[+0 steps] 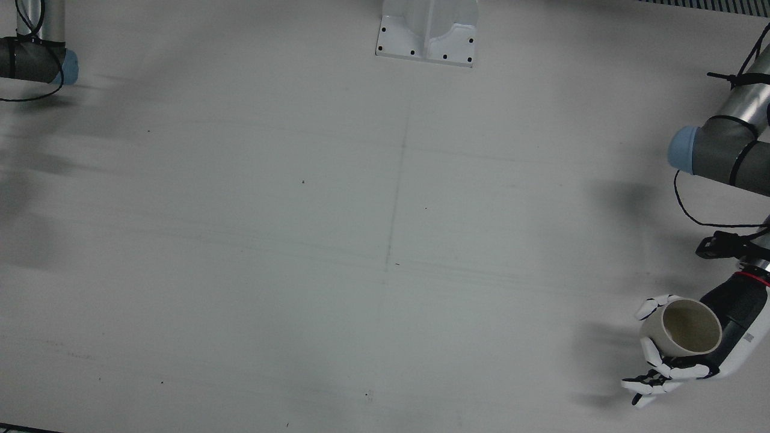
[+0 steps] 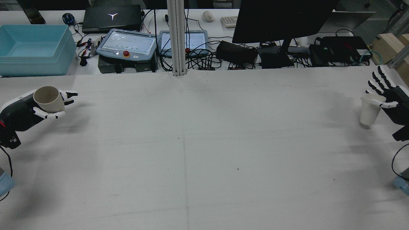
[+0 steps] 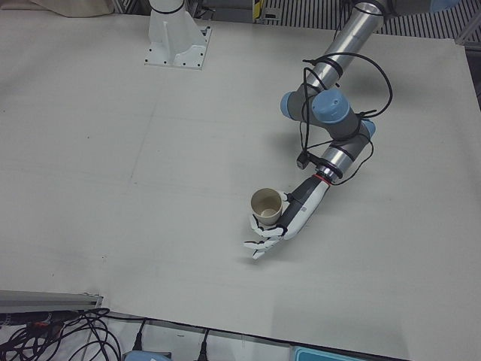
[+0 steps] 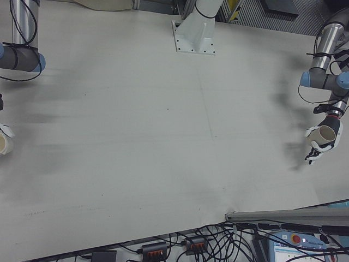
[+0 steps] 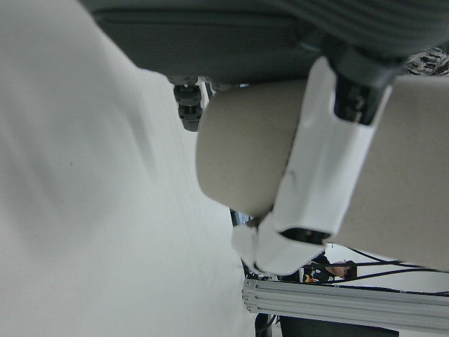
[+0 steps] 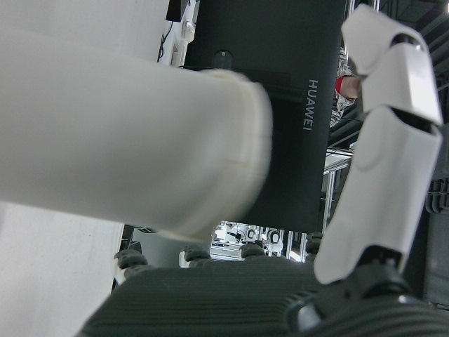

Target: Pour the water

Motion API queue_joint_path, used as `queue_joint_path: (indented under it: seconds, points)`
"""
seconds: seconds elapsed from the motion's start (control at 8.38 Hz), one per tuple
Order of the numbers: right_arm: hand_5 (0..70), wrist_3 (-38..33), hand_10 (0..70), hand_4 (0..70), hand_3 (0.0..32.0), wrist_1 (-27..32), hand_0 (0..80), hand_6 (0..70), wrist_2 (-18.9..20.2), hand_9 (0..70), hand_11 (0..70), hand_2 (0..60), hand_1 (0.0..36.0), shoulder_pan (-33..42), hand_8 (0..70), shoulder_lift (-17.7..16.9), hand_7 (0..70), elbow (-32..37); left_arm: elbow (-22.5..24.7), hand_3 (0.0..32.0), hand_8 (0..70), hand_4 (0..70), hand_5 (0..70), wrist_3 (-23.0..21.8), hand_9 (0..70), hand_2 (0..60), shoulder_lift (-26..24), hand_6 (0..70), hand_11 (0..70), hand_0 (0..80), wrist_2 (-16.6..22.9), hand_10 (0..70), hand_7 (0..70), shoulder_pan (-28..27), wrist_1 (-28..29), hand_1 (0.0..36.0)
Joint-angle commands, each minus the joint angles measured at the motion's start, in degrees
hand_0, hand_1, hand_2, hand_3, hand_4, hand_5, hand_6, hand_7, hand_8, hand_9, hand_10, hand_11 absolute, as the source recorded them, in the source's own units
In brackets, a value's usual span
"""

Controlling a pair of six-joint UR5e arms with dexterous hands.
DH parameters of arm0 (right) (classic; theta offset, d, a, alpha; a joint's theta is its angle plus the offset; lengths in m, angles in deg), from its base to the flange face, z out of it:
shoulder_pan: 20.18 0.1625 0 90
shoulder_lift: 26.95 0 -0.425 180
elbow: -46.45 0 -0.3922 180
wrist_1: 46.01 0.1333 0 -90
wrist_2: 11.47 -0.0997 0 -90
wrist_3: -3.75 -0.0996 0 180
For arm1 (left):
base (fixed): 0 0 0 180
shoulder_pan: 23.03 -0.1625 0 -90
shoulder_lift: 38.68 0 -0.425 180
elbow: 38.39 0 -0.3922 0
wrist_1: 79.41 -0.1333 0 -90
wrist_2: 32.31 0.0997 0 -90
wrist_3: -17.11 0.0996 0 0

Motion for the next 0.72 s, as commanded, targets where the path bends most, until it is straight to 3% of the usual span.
queue_joint_path:
  seconds: [0.0,0.48,0.6]
  points:
    - [0.0,-0.2,0.0,0.0,32.0,0.0,59.1,0.0,1.3,0.0,0.0,0.0,11.6,1.3,0.0,-1.1,0.0,-1.9,-2.8,0.0,11.1,70.0,70.0,0.1,7.7,60.0,0.2,19.1,15.5,80.0,0.0,8.9,26.0,0.5,2.1,36.0]
    - [0.0,-0.8,0.0,0.0,32.0,-0.5,57.8,0.0,2.7,0.0,0.0,0.0,12.2,2.0,0.0,-0.5,0.0,-2.1,-11.1,0.0,11.5,70.0,70.0,1.6,8.3,60.0,1.4,19.6,16.0,80.0,0.0,9.2,26.5,3.0,11.0,36.0]
    - [0.0,-0.8,0.0,0.0,32.0,-0.6,57.8,0.9,2.8,0.0,0.0,0.0,12.5,2.0,0.0,-0.3,0.0,-2.1,-11.1,0.0,11.5,70.0,70.0,2.7,8.3,60.0,2.5,19.5,16.2,80.0,-0.1,9.4,26.3,2.9,11.6,36.0]
